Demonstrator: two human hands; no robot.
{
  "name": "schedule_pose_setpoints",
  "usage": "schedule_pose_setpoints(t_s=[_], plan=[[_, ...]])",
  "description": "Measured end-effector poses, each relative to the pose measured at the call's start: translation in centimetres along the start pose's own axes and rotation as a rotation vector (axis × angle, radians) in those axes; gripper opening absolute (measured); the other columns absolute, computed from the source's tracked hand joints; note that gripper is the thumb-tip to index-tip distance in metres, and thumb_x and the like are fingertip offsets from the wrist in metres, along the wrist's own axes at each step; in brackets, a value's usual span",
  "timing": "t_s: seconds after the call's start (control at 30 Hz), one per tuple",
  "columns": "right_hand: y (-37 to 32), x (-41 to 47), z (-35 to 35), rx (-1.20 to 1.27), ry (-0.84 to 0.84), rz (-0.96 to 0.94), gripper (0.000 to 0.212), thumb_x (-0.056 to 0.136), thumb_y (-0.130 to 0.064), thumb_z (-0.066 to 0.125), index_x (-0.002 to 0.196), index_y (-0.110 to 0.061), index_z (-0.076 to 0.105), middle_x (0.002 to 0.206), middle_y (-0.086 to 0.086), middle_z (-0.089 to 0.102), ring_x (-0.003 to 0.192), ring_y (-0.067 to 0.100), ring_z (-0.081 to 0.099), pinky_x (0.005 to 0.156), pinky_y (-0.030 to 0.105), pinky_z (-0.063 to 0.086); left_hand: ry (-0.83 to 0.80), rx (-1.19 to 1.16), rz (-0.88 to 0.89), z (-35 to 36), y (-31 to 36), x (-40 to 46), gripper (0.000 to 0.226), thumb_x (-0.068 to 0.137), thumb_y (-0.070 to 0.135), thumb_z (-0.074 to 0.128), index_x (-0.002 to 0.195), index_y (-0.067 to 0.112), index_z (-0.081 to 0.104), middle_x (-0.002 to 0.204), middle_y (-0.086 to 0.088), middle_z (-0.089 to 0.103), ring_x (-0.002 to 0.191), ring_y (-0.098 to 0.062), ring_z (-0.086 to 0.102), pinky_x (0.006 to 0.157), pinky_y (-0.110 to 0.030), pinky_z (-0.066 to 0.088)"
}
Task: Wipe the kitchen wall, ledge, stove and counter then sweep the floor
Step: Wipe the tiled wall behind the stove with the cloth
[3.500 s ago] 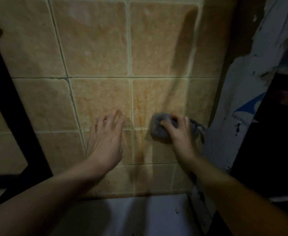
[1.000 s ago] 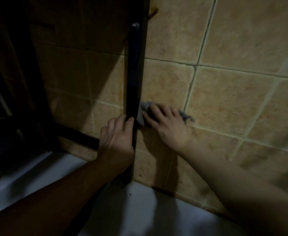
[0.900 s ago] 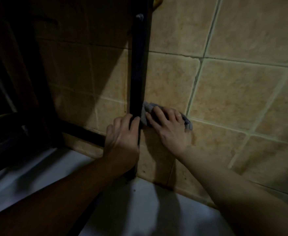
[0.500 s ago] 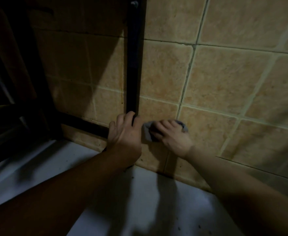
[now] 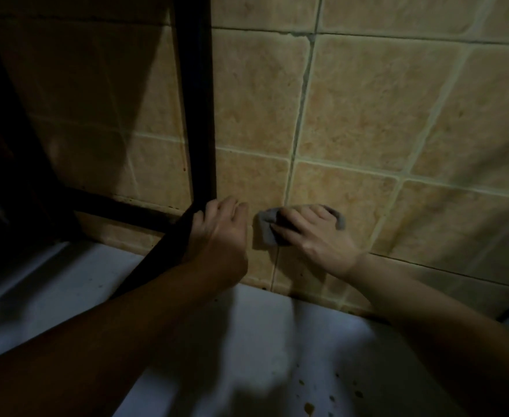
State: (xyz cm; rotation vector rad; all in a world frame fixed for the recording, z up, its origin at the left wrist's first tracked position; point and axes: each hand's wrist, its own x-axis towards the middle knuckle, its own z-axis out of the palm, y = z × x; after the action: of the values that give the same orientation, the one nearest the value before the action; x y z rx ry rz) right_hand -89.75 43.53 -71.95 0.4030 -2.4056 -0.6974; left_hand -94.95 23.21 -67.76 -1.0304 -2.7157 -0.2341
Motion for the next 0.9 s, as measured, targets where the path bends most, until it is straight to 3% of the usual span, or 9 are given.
schedule_pose_setpoints(t_s=[0.13, 0.2, 0.3, 0.4, 0.5, 0.67, 0.77, 0.83, 0.9], plan=[[4.6, 1.1, -4.8, -0.019, 0.135, 0.196, 0.047, 0.088, -0.022, 0.041, 0.131, -0.012, 0.054, 0.130, 0.015, 0.032, 0.112, 0.033, 0.035, 0.091, 0.043, 0.027, 0.011, -0.049, 0.018, -0.3, 1.8, 0.9, 0.074, 0.085, 0.023, 0.059, 0.147, 0.022, 0.017, 0.153, -0.001, 0.016, 0.135, -0.024, 0.019, 0.109, -0.038, 0.022], [6.8, 1.3, -6.8, -0.020, 0.229, 0.320, 0.045, 0.089, -0.021, 0.047, 0.133, -0.014, 0.051, 0.129, 0.012, 0.029, 0.109, 0.033, 0.035, 0.088, 0.044, 0.029, 0.023, -0.046, 0.042, -0.6, 2.5, 1.4, 0.075, 0.085, 0.023, 0.058, 0.147, 0.020, 0.016, 0.153, -0.001, 0.017, 0.136, -0.024, 0.019, 0.109, -0.038, 0.022], [6.3, -0.8, -5.8, -0.017, 0.215, 0.300, 0.047, 0.088, -0.019, 0.049, 0.134, -0.018, 0.045, 0.130, 0.013, 0.030, 0.107, 0.034, 0.038, 0.086, 0.044, 0.034, 0.002, -0.077, 0.069, -0.9, 3.8, 1.1, 0.072, 0.086, 0.025, 0.057, 0.146, 0.020, 0.018, 0.153, -0.001, 0.016, 0.136, -0.024, 0.018, 0.109, -0.038, 0.021], [2.8, -5.3, -2.0, -0.034, 0.052, 0.096, 0.045, 0.085, -0.021, 0.041, 0.125, -0.020, 0.060, 0.127, 0.014, 0.037, 0.105, 0.032, 0.041, 0.087, 0.042, 0.029, -0.039, -0.096, 0.081, -0.2, 5.1, 0.0, 0.070, 0.087, 0.024, 0.056, 0.145, 0.022, 0.018, 0.153, 0.000, 0.016, 0.136, -0.023, 0.018, 0.109, -0.036, 0.020], [2.0, -7.6, -1.5, 0.007, -0.039, 0.081, 0.042, 0.085, -0.018, 0.040, 0.120, -0.018, 0.064, 0.122, 0.014, 0.048, 0.103, 0.033, 0.050, 0.086, 0.040, 0.031, -0.057, -0.094, 0.091, 0.8, 6.1, -0.8, 0.073, 0.084, 0.018, 0.058, 0.145, 0.023, 0.018, 0.153, 0.001, 0.016, 0.136, -0.022, 0.017, 0.110, -0.035, 0.020], [7.1, -7.5, -6.0, -0.112, 0.140, 0.327, 0.040, 0.088, -0.026, 0.047, 0.126, -0.022, 0.060, 0.117, 0.012, 0.038, 0.095, 0.029, 0.040, 0.074, 0.038, 0.029, -0.031, -0.085, 0.173, 0.7, 8.1, -0.1, 0.077, 0.084, 0.024, 0.059, 0.147, 0.022, 0.014, 0.153, 0.000, 0.014, 0.136, -0.022, 0.017, 0.110, -0.036, 0.020], [8.1, -8.6, -6.7, -0.089, 0.337, 0.506, 0.037, 0.087, -0.015, 0.061, 0.125, -0.017, 0.060, 0.109, 0.010, 0.039, 0.089, 0.029, 0.041, 0.068, 0.038, 0.037, -0.001, -0.096, 0.220, 0.7, 9.5, 0.5, 0.078, 0.083, 0.027, 0.060, 0.147, 0.021, 0.015, 0.152, -0.001, 0.015, 0.136, -0.023, 0.018, 0.109, -0.037, 0.023], [6.6, -10.7, -5.6, -0.061, 0.303, 0.548, 0.039, 0.089, -0.015, 0.061, 0.127, -0.016, 0.054, 0.110, 0.011, 0.039, 0.093, 0.028, 0.043, 0.069, 0.036, 0.040, -0.011, -0.097, 0.250, 1.0, 10.7, 0.5, 0.078, 0.083, 0.027, 0.060, 0.147, 0.021, 0.016, 0.152, 0.000, 0.015, 0.136, -0.023, 0.018, 0.109, -0.037, 0.023], [5.0, -13.3, -3.9, -0.034, 0.138, 0.577, 0.035, 0.091, -0.026, 0.052, 0.125, -0.023, 0.051, 0.113, 0.012, 0.043, 0.097, 0.028, 0.045, 0.075, 0.035, 0.040, -0.027, -0.097, 0.272, 1.6, 11.8, 0.2, 0.076, 0.083, 0.027, 0.060, 0.146, 0.021, 0.017, 0.151, 0.000, 0.016, 0.135, -0.022, 0.019, 0.109, -0.037, 0.023]])
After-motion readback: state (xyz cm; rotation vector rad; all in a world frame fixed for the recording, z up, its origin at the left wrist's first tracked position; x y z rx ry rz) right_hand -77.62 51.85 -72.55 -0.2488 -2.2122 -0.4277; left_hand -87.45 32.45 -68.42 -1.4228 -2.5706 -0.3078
